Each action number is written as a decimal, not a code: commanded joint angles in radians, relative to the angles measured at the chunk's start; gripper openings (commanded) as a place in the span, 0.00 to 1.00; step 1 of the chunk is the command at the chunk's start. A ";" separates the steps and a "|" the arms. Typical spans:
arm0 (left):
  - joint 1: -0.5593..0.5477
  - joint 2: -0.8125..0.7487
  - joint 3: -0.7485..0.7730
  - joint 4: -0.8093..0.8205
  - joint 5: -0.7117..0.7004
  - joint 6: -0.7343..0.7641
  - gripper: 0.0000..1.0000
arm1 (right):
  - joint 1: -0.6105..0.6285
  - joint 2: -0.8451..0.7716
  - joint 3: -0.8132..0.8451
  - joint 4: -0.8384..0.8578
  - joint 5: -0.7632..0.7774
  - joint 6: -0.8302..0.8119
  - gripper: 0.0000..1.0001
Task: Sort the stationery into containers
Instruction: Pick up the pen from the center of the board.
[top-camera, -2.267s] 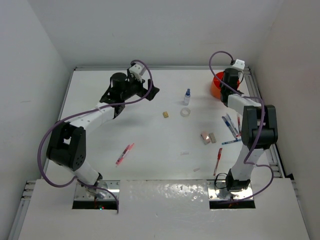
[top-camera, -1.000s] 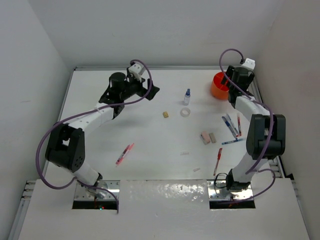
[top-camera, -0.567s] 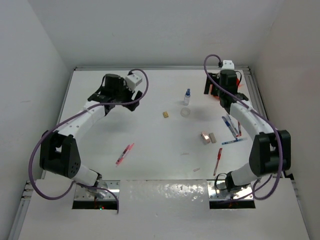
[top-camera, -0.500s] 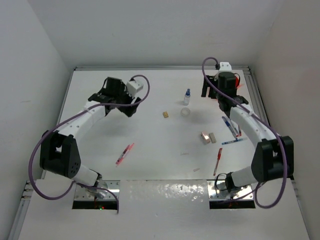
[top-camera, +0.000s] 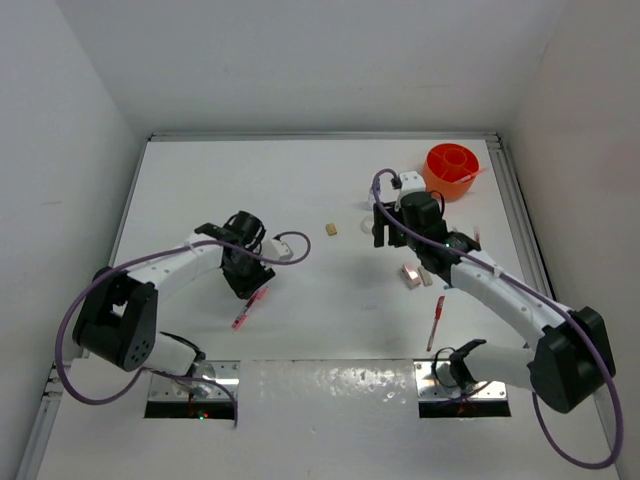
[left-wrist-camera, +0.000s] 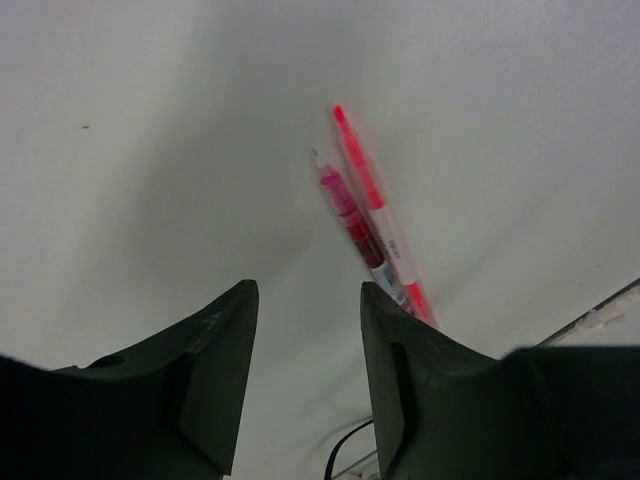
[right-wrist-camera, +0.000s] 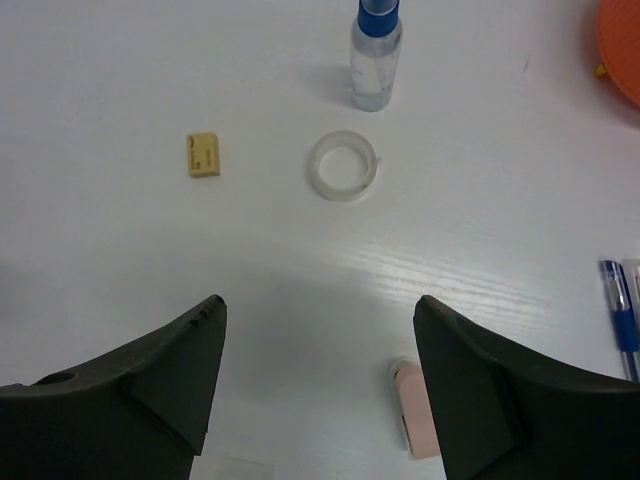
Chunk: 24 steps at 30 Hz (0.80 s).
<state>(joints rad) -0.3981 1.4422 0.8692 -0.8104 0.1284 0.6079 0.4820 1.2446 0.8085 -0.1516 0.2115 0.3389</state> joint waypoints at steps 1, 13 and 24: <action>-0.051 -0.061 -0.074 0.060 -0.016 0.013 0.43 | 0.033 -0.079 -0.050 0.029 0.078 0.066 0.74; -0.114 -0.101 -0.153 0.184 -0.033 -0.065 0.35 | 0.112 -0.183 -0.107 -0.032 0.189 0.091 0.73; -0.116 -0.075 -0.185 0.212 -0.052 -0.051 0.32 | 0.116 -0.203 -0.112 -0.040 0.244 0.074 0.74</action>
<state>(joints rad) -0.5049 1.3724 0.6899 -0.6296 0.0849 0.5529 0.5919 1.0603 0.7006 -0.1970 0.4187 0.4191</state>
